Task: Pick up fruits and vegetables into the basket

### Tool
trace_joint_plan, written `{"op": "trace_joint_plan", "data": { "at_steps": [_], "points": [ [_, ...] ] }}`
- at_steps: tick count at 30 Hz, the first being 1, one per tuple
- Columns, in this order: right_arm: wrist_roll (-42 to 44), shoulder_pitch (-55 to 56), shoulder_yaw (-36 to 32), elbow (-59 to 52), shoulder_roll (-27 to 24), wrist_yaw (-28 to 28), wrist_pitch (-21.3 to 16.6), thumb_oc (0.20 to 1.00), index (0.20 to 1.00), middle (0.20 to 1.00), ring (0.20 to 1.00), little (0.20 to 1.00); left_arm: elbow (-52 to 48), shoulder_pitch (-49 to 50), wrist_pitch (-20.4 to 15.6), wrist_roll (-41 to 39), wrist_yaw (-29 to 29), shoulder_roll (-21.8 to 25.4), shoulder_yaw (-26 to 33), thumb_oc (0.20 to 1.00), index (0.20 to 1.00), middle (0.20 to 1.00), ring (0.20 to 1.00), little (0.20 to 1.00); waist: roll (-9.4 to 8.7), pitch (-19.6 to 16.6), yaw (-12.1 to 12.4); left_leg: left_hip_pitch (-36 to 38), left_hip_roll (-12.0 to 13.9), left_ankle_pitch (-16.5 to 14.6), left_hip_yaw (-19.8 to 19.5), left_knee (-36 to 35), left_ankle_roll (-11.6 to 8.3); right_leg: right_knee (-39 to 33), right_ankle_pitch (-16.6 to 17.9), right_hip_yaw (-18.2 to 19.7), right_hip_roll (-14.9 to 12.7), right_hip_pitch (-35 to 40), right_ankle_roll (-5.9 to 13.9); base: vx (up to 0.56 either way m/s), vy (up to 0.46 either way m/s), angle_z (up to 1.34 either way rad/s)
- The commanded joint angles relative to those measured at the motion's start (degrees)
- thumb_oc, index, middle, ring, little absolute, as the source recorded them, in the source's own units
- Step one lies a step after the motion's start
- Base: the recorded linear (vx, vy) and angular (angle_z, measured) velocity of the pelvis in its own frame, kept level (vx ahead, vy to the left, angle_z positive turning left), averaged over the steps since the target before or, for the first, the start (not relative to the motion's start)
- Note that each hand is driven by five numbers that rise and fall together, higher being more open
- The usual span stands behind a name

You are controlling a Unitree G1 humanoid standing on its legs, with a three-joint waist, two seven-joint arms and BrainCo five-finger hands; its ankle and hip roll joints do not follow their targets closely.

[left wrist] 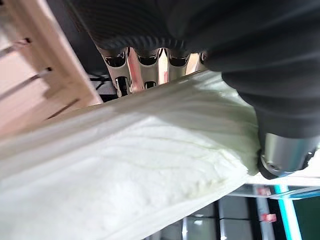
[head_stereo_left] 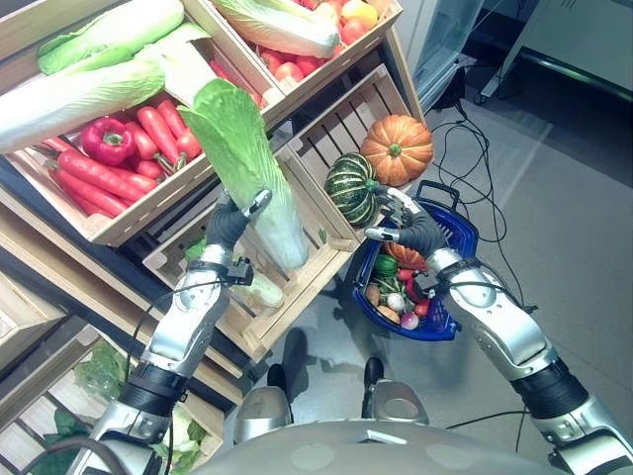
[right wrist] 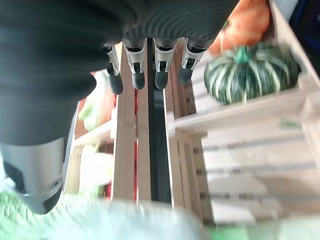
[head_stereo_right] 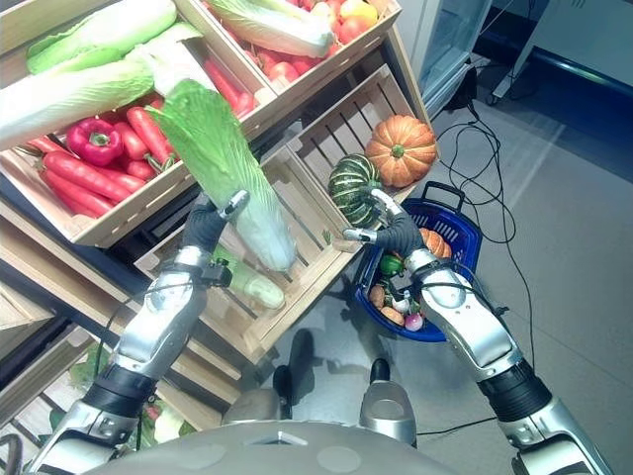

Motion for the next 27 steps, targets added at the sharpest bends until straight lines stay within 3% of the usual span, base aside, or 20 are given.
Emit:
{"op": "trace_joint_plan", "data": {
  "at_steps": [1, 6, 11, 22, 27],
  "points": [
    [5.6, -2.3, 1.5, -5.4, 1.0, 3.7, 0.7, 1.000, 1.000, 1.000, 1.000, 1.000, -4.0, -5.0, -7.7, 1.6, 1.5, 1.4, 1.5, 0.200, 0.200, 0.200, 0.200, 0.200, -3.08, -2.3, -0.2, -1.4, 1.2, -7.3, 0.2, 5.4, 0.48, 1.6, -4.0, 1.9, -4.3, 2.7, 5.63, 0.00, 0.000, 0.00],
    [12.2, -3.2, 5.5, -5.2, 4.0, 6.8, 2.2, 1.000, 1.000, 1.000, 1.000, 1.000, -4.8, -6.3, -11.6, 6.3, 2.4, 1.0, -0.1, 0.200, 0.200, 0.200, 0.200, 0.200, -3.57, -2.7, 0.1, -0.5, 1.6, -7.2, 0.5, 5.0, 0.40, 1.0, -3.7, 1.8, -4.5, 3.6, 5.81, 0.00, 0.000, 0.00],
    [13.4, -4.2, 8.7, -4.8, 6.2, 7.9, -0.6, 1.000, 1.000, 1.000, 1.000, 1.000, -5.2, -8.2, -11.4, 8.7, 1.9, 0.9, -2.2, 0.200, 0.200, 0.200, 0.200, 0.200, -3.56, -2.8, 0.2, -0.3, 1.7, -7.2, 0.5, 4.9, 0.33, 0.9, -3.7, 1.6, -4.6, 3.9, 5.91, 0.00, 0.002, 0.01],
    [12.6, -7.7, 12.4, -5.6, 8.7, 6.3, -4.9, 1.000, 1.000, 1.000, 1.000, 1.000, -6.7, -9.2, -11.7, 13.7, -2.7, 1.5, -8.2, 0.200, 0.200, 0.200, 0.200, 0.200, -3.20, -2.1, 1.2, 0.0, 1.5, -7.5, 0.3, 4.7, 0.57, 0.4, -3.7, 1.4, -4.9, 4.4, 5.99, 0.00, 0.001, 0.01],
    [10.6, -7.6, 12.2, -5.5, 8.1, 2.2, -7.3, 1.000, 1.000, 1.000, 1.000, 1.000, -6.9, -7.9, -12.8, 15.2, -4.5, 2.2, -9.9, 0.200, 0.200, 0.200, 0.200, 0.200, -3.15, -1.9, 1.3, 0.1, 1.6, -7.6, 0.6, 4.2, 0.67, 0.1, -3.5, 1.3, -4.9, 4.2, 6.10, 0.00, 0.000, 0.00]
  ]
}}
